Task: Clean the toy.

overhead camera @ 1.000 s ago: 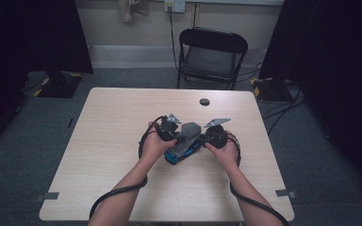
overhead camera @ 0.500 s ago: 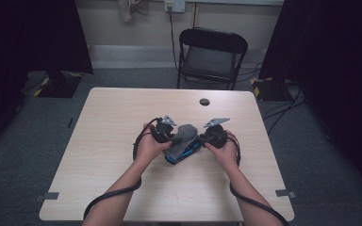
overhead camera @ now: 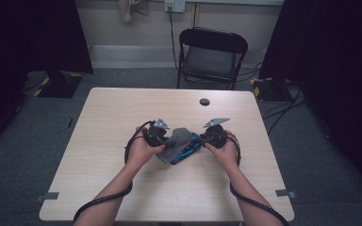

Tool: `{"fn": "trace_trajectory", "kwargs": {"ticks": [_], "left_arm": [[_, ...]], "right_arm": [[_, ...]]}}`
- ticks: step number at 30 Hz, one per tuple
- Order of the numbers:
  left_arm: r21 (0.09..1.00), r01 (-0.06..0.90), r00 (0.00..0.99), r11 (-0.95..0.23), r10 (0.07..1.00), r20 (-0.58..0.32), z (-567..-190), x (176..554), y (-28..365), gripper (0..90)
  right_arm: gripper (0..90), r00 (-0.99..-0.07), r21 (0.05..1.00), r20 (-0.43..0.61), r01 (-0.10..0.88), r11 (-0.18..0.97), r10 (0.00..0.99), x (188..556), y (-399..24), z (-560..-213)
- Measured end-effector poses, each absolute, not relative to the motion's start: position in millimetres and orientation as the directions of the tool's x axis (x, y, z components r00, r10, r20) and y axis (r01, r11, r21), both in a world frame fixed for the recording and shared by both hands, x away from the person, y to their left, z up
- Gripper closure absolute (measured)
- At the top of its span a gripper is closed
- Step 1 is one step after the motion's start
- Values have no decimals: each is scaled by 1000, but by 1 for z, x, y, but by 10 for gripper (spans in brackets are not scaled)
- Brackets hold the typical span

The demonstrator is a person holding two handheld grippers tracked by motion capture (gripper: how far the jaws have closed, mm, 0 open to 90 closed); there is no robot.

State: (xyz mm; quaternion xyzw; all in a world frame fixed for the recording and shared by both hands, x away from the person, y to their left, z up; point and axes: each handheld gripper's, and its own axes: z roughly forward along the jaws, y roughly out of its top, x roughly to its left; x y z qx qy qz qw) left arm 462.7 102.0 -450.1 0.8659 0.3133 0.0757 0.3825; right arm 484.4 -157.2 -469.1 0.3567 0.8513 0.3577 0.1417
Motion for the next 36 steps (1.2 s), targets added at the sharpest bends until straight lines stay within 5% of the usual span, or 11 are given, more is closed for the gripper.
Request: {"fn": "trace_trajectory", "kwargs": {"ticks": [36], "left_arm": [[702,511,788,-497,597,-151,-462,432,138,737]], "right_arm": [[721,-710,705,-8,495,508,704,485,-156,-468]]}}
